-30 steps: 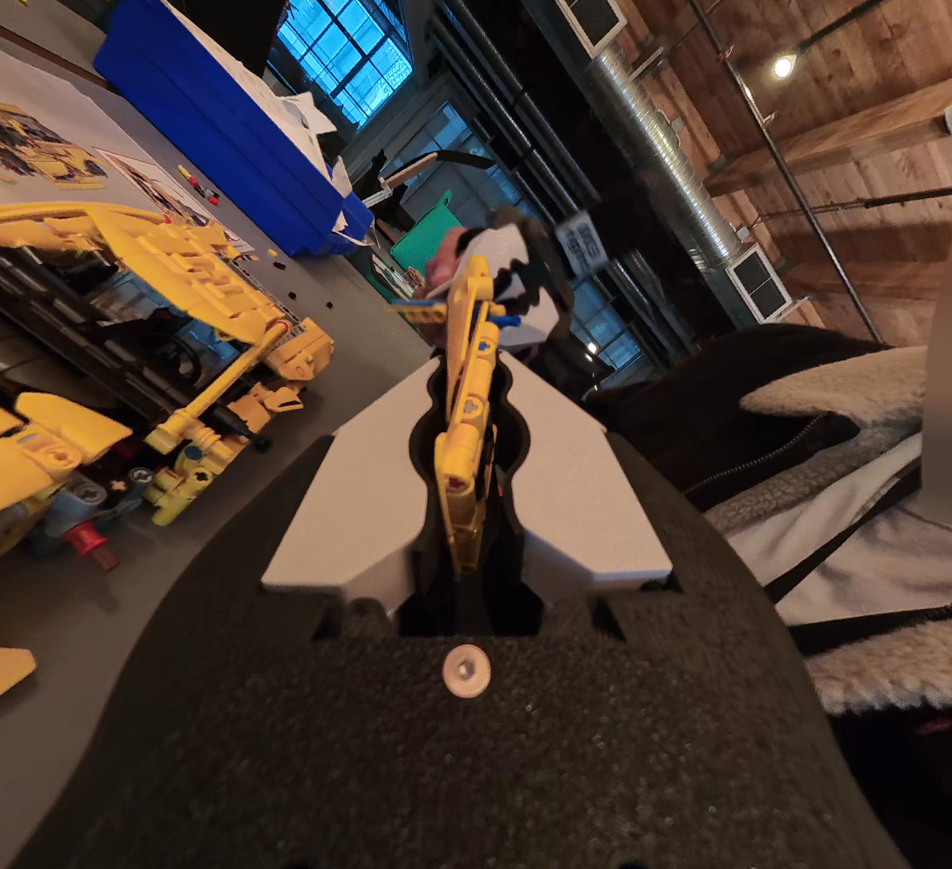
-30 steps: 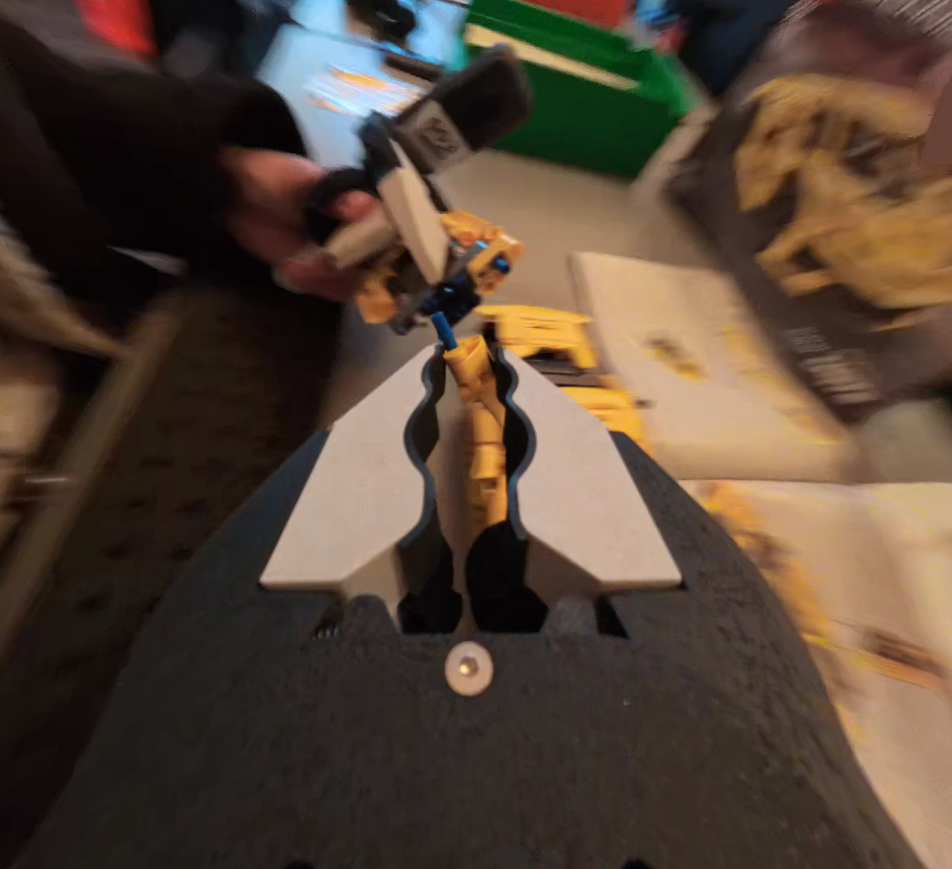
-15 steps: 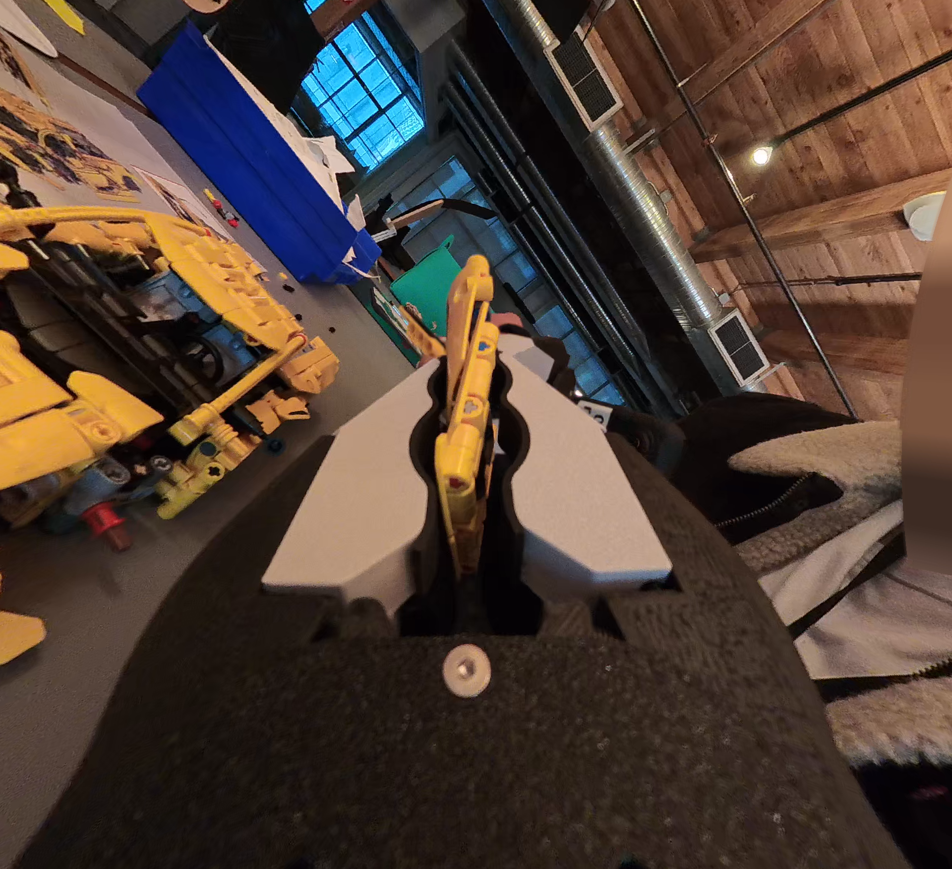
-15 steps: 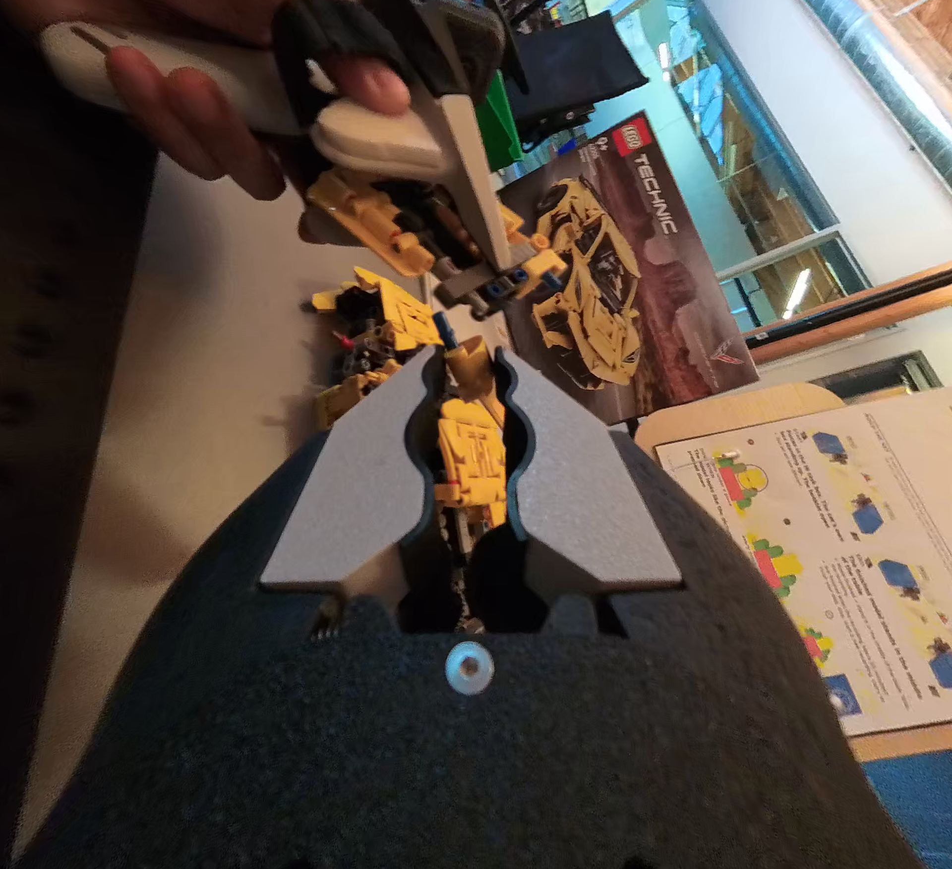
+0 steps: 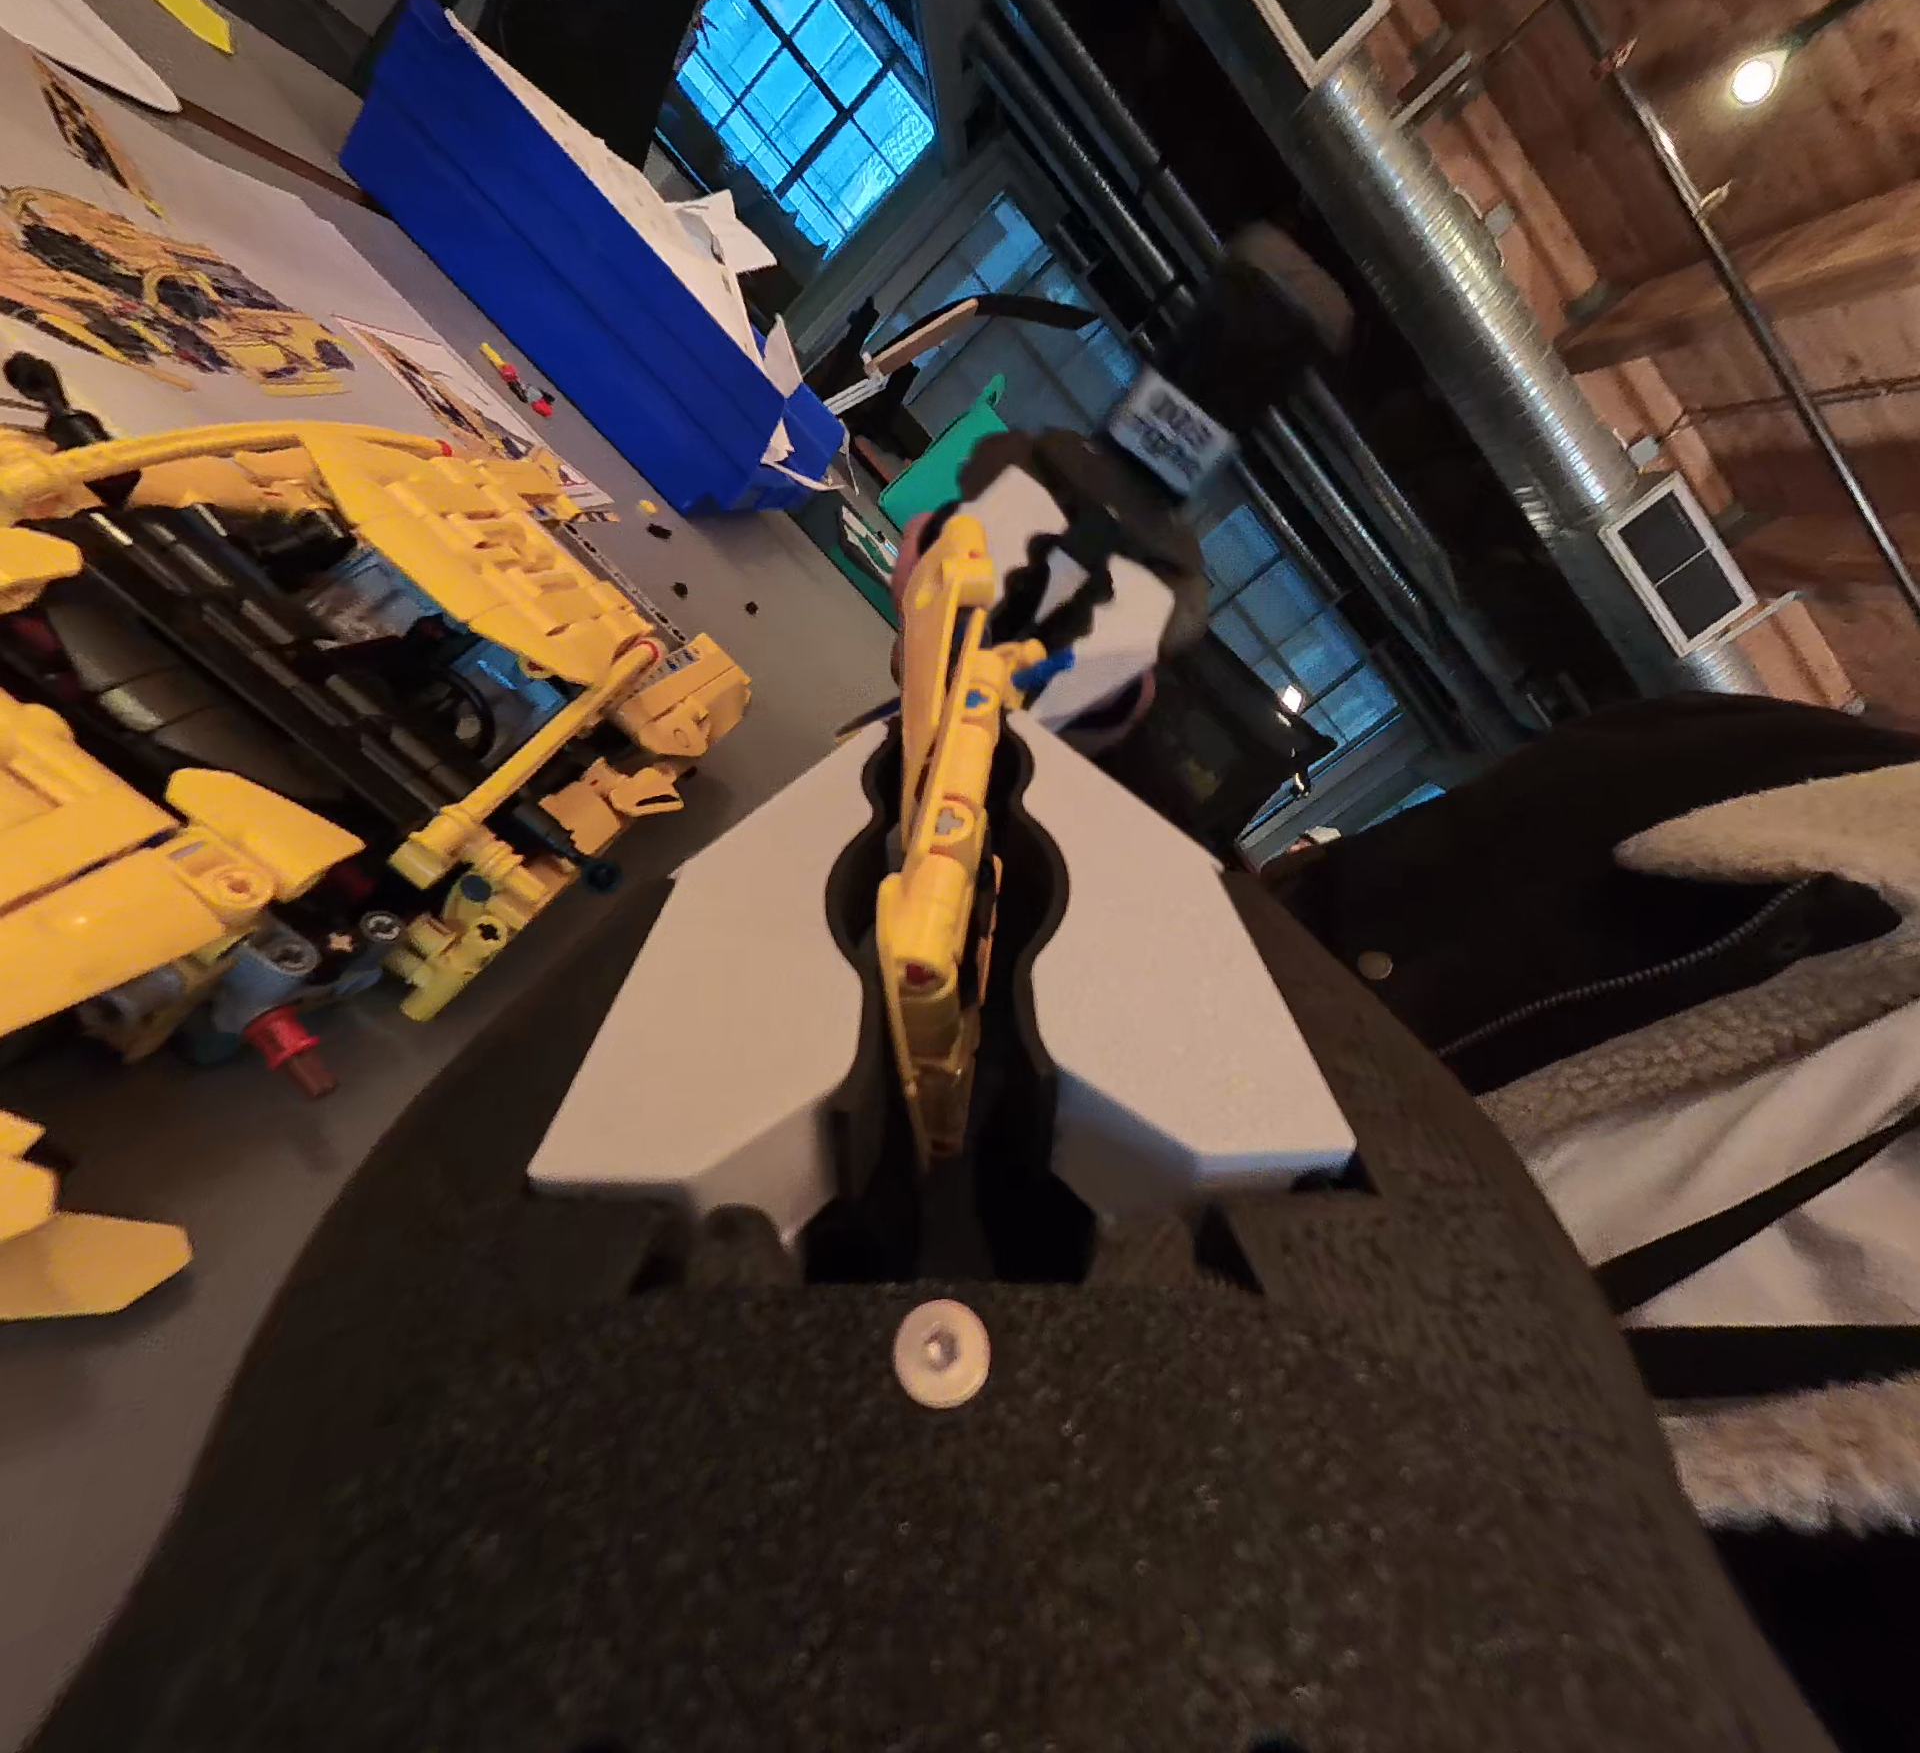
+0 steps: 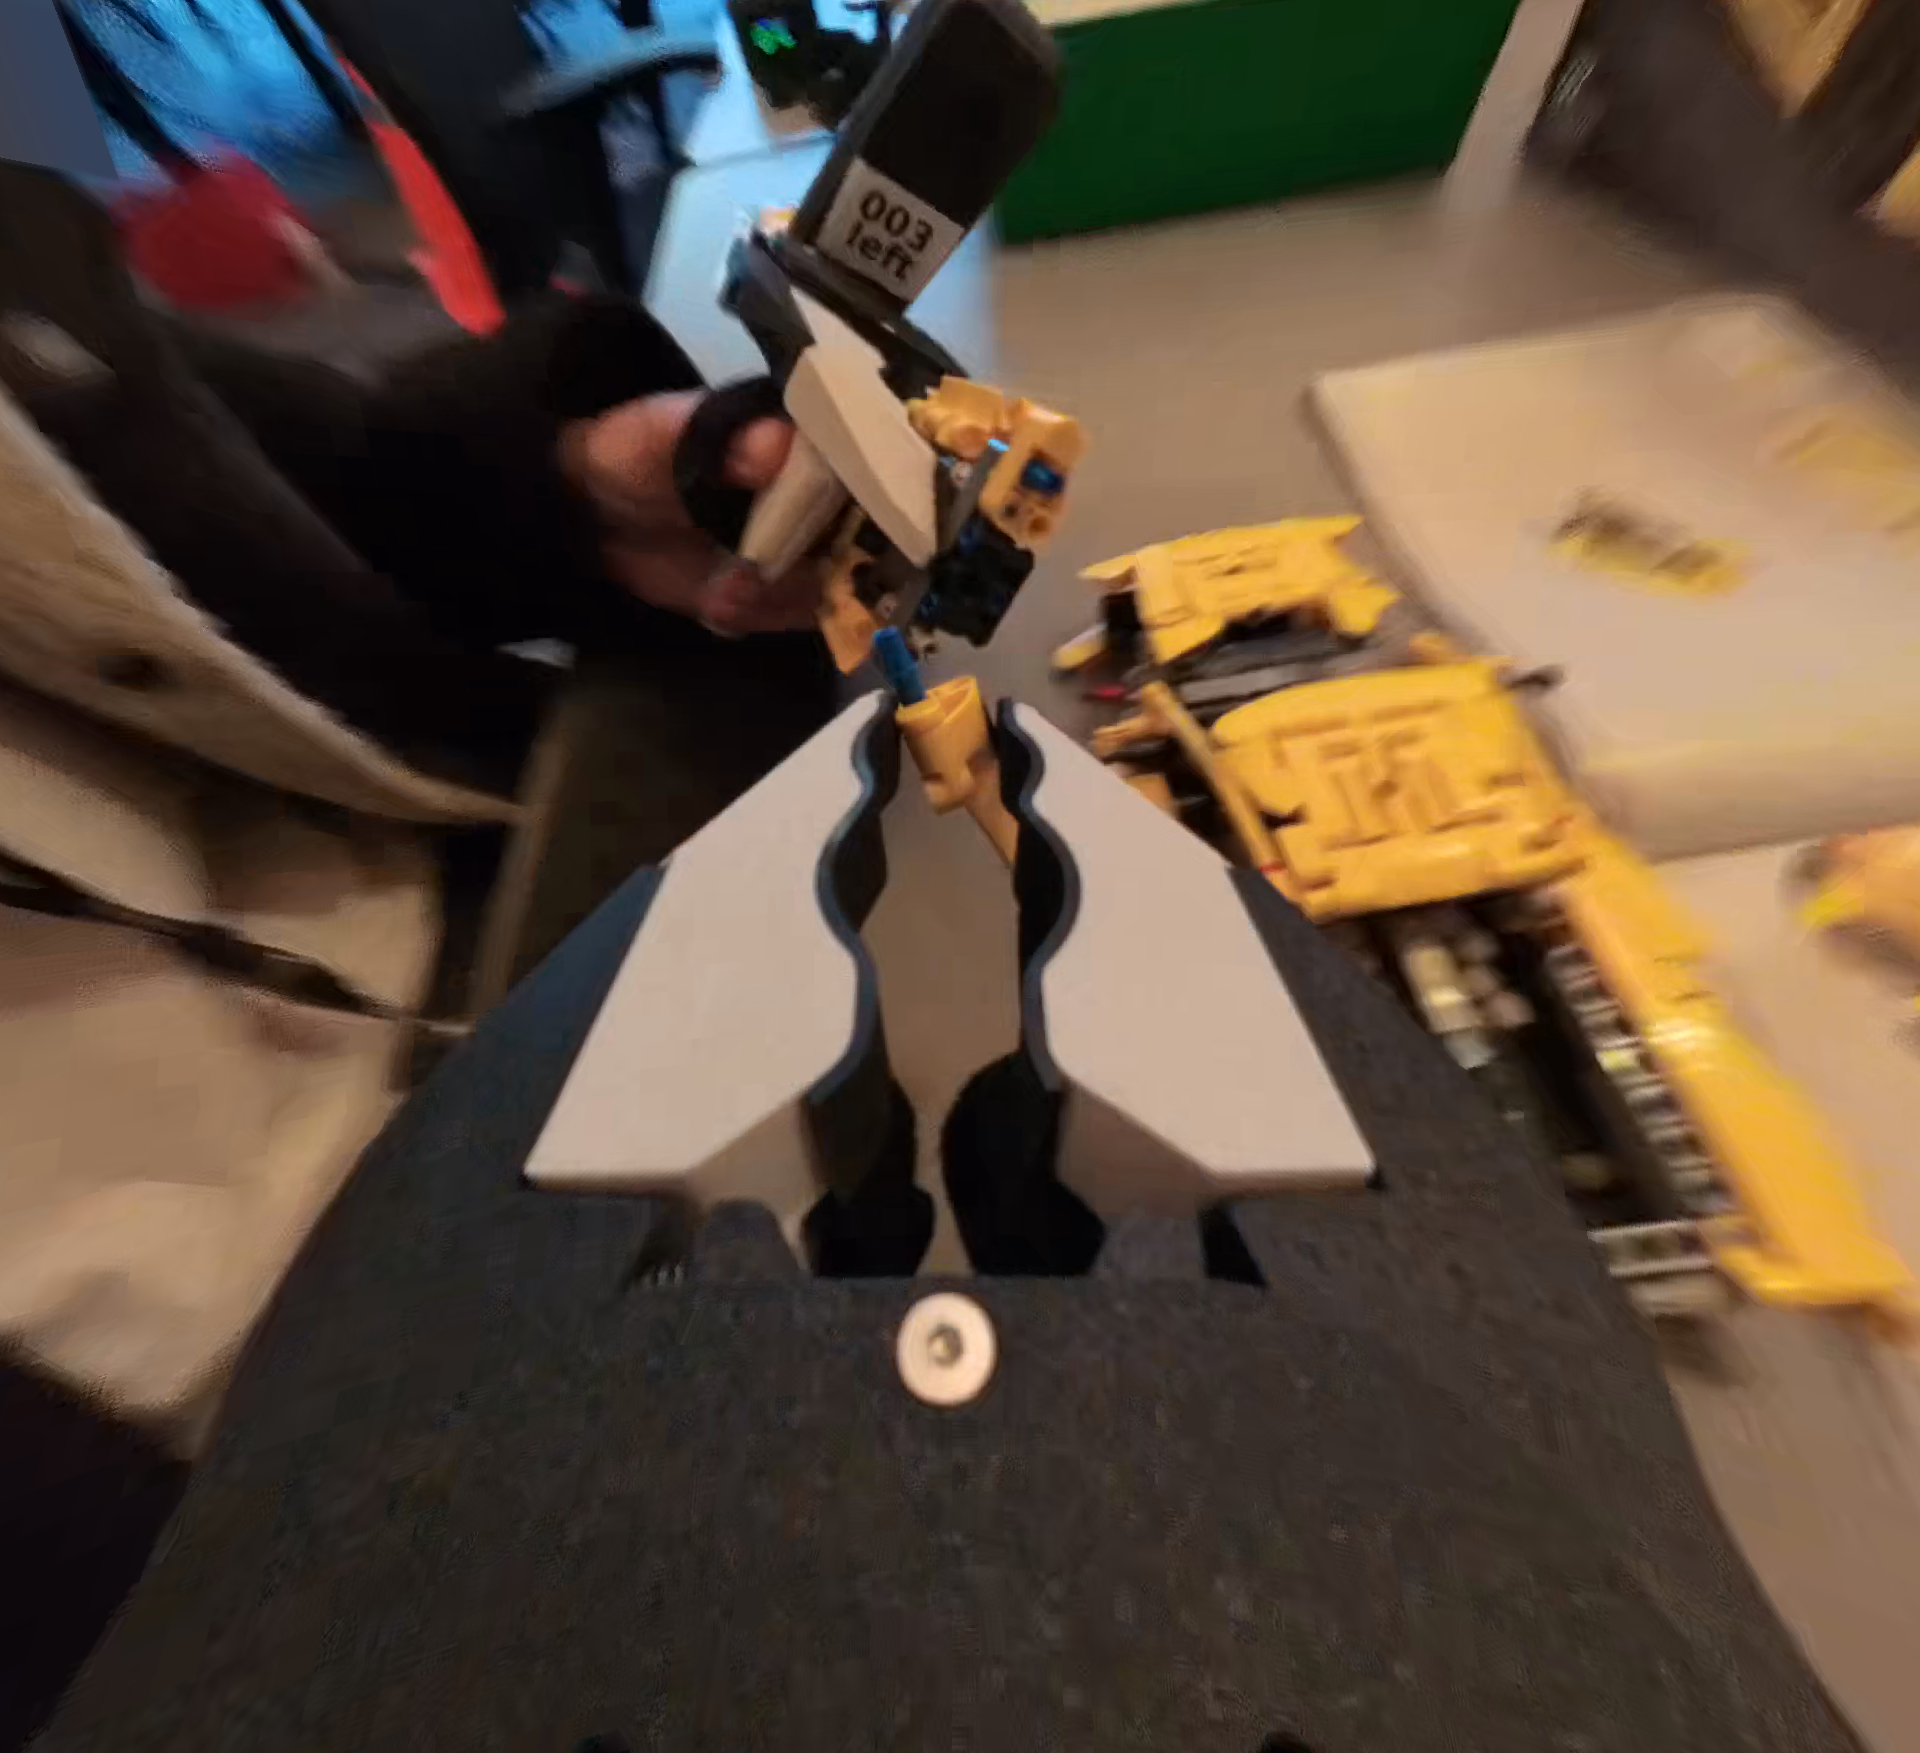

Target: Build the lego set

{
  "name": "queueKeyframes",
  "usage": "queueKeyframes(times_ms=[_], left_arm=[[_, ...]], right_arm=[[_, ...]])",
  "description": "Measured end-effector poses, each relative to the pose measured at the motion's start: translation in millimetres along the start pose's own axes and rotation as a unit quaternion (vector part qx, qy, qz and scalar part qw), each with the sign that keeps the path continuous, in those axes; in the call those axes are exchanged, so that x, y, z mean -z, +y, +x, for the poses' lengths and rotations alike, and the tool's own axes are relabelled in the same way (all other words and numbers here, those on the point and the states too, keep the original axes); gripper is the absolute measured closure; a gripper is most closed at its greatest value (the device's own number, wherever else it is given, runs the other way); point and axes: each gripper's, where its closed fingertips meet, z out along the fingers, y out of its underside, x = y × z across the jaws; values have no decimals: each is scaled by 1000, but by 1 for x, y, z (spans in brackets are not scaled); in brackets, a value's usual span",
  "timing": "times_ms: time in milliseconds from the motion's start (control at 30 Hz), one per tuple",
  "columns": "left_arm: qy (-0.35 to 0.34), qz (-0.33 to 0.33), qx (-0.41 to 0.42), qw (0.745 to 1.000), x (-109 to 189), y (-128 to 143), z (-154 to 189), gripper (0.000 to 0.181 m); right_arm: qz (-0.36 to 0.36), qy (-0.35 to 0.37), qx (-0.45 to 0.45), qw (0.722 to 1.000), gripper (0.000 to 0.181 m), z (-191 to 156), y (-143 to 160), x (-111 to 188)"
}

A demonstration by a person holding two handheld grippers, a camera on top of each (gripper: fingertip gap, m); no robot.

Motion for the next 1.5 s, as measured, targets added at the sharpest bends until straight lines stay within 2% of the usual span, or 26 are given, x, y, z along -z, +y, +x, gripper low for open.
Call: queueKeyframes(times_ms=[33, 100, 167, 233, 300, 400, 600, 800, 967, 1067, 1333, 1500], left_arm=[[2, -4, -4, 1000, -1, 1, 1, 167], [13, -2, -8, 1000, -2, 0, 6, 167], [22, 7, -7, 1000, -1, -3, 8, 167], [31, 15, 0, 999, 1, -5, 10, 167], [38, 19, 6, 999, 1, -6, 11, 167], [40, 23, 4, 999, 2, -7, 12, 167], [29, 41, -5, 999, 1, -10, 13, 167], [11, 97, -2, 995, 6, -22, 10, 167], [-15, 121, -27, 992, 8, -27, 9, 167], [-16, 134, -27, 990, 8, -29, 9, 167], [-36, 164, -52, 984, 6, -33, 12, 167], [-23, 212, -32, 976, 8, -40, 13, 167]], right_arm=[[15, -50, -69, 996, 163, -4, -4, 3], [54, -150, -183, 970, 163, -17, -14, 7], [84, -182, -249, 948, 163, -18, -14, 2], [78, -237, -310, 917, 164, -28, -9, -6], [105, -252, -357, 893, 164, -25, -11, -12], [148, -224, -378, 886, 164, -10, -12, -13], [273, -198, -401, 852, 164, 4, -33, -7], [326, -156, -398, 843, 164, 7, -36, -19], [376, -165, -428, 805, 164, 8, -36, -22], [402, -160, -427, 794, 164, 8, -38, -22], [413, -143, -414, 799, 166, 9, -39, -21], [403, -94, -364, 834, 166, 3, -40, -30]])
